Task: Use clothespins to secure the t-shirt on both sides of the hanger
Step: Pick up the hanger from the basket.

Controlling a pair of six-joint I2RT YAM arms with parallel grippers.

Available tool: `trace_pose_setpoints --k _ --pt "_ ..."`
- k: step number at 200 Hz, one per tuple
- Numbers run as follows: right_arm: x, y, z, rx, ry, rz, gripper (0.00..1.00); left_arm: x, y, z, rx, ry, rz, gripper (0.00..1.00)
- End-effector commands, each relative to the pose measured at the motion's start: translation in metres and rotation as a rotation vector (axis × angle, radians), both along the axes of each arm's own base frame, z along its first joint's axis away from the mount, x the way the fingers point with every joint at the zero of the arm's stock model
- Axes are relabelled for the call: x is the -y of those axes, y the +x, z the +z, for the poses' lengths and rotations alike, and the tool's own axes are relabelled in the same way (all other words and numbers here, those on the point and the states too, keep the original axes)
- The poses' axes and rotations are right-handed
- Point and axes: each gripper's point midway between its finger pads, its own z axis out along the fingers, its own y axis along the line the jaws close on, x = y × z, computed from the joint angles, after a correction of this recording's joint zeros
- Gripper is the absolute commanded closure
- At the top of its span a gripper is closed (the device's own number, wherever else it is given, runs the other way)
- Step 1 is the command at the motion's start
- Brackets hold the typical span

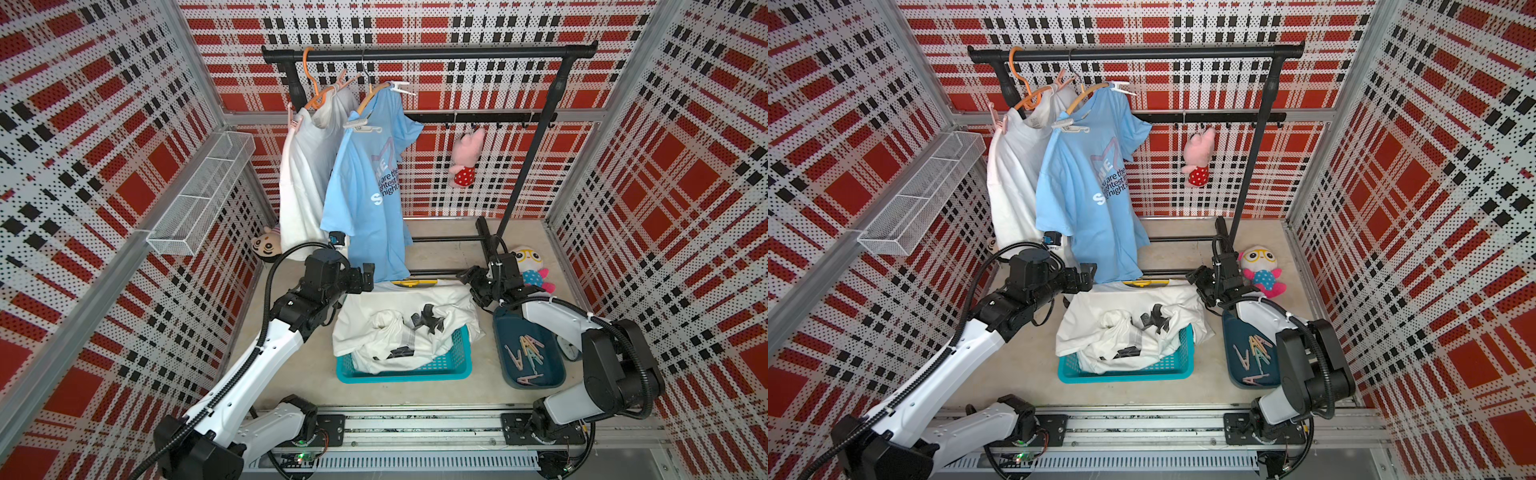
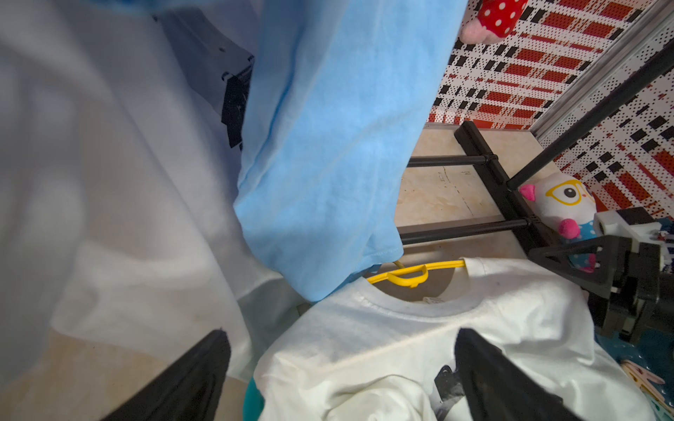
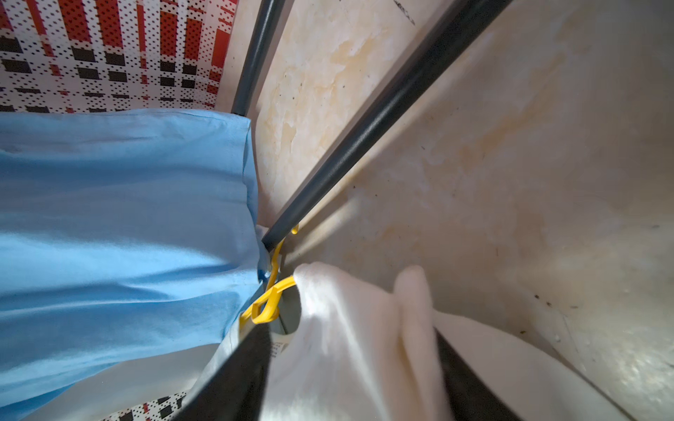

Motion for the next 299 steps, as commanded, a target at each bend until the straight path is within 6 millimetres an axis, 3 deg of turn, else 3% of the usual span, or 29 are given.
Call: trace_pose_setpoints --k 1,10,39,67,99,131,163,193,265,299 --pt "0.010 0.001 0.010 0.050 -0.007 -0.051 0.62 0.003 0.000 0.006 0.029 -0.016 -0.007 0.03" --pt "0.014 0.000 0.011 0.061 -0.025 -0.061 0.69 0.005 0.000 0.006 0.030 -0.016 -0.012 0.03" --pt "0.016 -0.003 0.022 0.130 -0.035 -0.045 0.74 0.010 0.001 0.008 0.036 -0.008 -0.026 0.03" --pt "0.015 -0.004 0.040 0.214 -0.016 -0.034 0.89 0.012 0.002 0.009 0.041 -0.002 -0.028 0.03" --pt "0.010 -0.009 0.067 0.309 0.041 -0.015 0.98 0.014 0.002 0.011 0.051 0.003 -0.028 0.03" --pt "0.005 -0.019 0.090 0.372 0.095 0.008 1.00 0.013 0.003 0.016 0.067 0.012 -0.019 0.03" --pt "-0.001 -0.034 0.111 0.423 0.016 0.088 1.00 0.011 0.004 0.023 0.087 0.022 -0.012 0.03" --pt "-0.006 -0.054 0.112 0.407 -0.082 0.172 1.00 0.003 0.003 0.037 0.127 0.034 0.015 0.03" --pt "-0.018 -0.108 0.097 0.413 -0.287 0.358 1.00 -0.008 -0.017 0.095 0.272 -0.036 0.034 0.03" --pt "-0.021 -0.129 0.099 0.507 -0.362 0.395 1.00 -0.013 -0.024 0.103 0.309 -0.062 0.048 0.03"
